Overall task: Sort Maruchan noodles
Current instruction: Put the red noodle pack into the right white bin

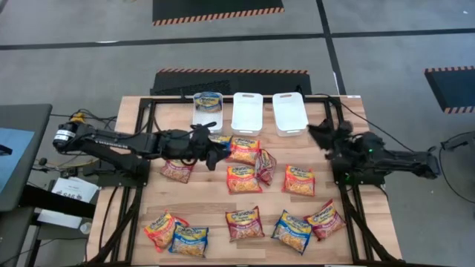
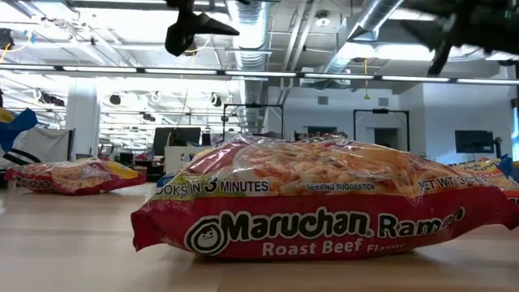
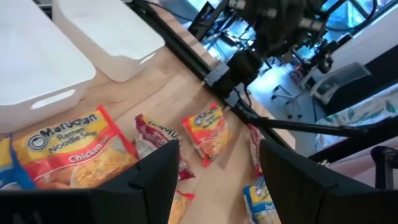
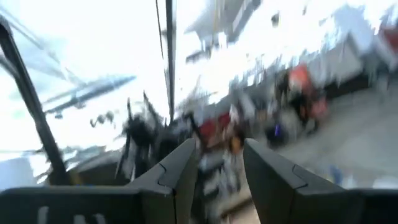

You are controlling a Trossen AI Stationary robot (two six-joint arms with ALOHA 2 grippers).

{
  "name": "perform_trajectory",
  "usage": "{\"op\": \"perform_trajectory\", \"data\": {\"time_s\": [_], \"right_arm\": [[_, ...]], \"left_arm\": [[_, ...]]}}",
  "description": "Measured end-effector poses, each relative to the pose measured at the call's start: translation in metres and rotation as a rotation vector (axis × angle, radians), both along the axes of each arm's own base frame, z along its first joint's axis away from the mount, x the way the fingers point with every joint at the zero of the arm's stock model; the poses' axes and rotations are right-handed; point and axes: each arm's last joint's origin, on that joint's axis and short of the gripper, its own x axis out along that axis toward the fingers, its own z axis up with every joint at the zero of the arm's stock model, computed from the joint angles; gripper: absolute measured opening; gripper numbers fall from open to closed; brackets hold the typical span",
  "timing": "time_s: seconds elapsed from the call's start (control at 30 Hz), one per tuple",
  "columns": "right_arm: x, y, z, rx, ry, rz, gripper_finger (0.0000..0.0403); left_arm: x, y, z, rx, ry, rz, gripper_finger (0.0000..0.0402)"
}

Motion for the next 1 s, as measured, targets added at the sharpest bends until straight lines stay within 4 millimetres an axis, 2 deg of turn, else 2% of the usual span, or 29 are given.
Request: {"op": "perform_trajectory", "data": {"time_s": [0.1,0.23,0.37,0.47,0.53,0.67,0.77,1.0], "right_arm": [[-0.002,-0.002,0.030,-0.104,0.022,-0.072,0.0159],[0.007,-0.008,0.068,-0.230,0.172,-0.170,0.0159],[0.023,-0.014,0.090,-0.280,0.322,-0.206,0.0159],[0.030,-0.016,0.105,-0.279,0.347,-0.206,0.0159],[0.035,-0.017,0.115,-0.339,0.351,-0.197,0.0159],[0.048,-0.018,0.126,-0.509,0.398,-0.207,0.0159],[0.065,-0.022,0.131,-0.552,0.455,-0.172,0.0161],[0.105,-0.041,0.118,-0.570,0.836,-0.103,0.0187]], "left_arm": [[0.000,-0.002,0.001,0.005,-0.007,0.007,0.0208],[0.000,-0.003,0.000,0.011,0.000,0.008,0.0208],[0.000,-0.003,0.000,0.056,0.012,-0.002,0.0208],[0.000,-0.003,-0.001,0.079,0.024,-0.008,0.0208],[0.000,-0.003,-0.001,0.093,0.027,-0.012,0.0208],[-0.001,-0.003,-0.001,0.096,0.035,-0.017,0.0208],[-0.001,-0.003,-0.001,0.093,0.034,-0.028,0.0208],[0.000,-0.004,-0.001,0.088,0.036,-0.074,0.0208]]}}
